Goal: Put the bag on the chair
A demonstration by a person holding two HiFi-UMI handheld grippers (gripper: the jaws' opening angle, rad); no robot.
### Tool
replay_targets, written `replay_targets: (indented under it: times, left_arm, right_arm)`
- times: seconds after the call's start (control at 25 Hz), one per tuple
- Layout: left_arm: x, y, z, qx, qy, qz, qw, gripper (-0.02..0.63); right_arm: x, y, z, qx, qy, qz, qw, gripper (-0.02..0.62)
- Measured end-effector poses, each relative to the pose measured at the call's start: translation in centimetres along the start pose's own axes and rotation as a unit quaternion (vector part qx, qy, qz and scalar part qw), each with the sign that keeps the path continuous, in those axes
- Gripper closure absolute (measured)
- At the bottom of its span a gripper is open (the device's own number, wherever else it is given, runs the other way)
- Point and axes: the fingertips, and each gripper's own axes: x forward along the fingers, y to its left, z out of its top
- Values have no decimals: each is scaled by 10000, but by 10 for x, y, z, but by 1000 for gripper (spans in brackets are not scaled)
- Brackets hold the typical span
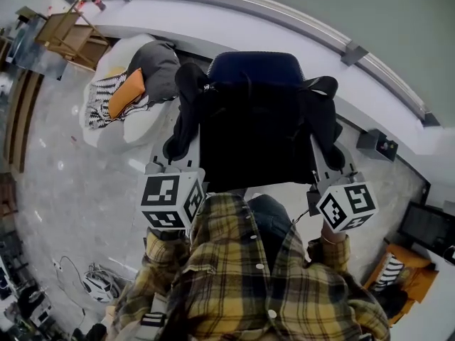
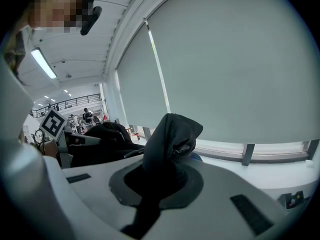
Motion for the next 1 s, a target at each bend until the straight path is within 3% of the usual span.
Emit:
replay_targets:
  times: [0.48,1.0]
  left_arm:
    - [32,-2,-7,97,328,-102,9994,574]
    - [39,-15,-15,98,459,15,9989,574]
  right_arm:
    - [13,-15,-11,134,249,-213,9994,568]
    - [12,-29,-19,213,441,-99,9988,568]
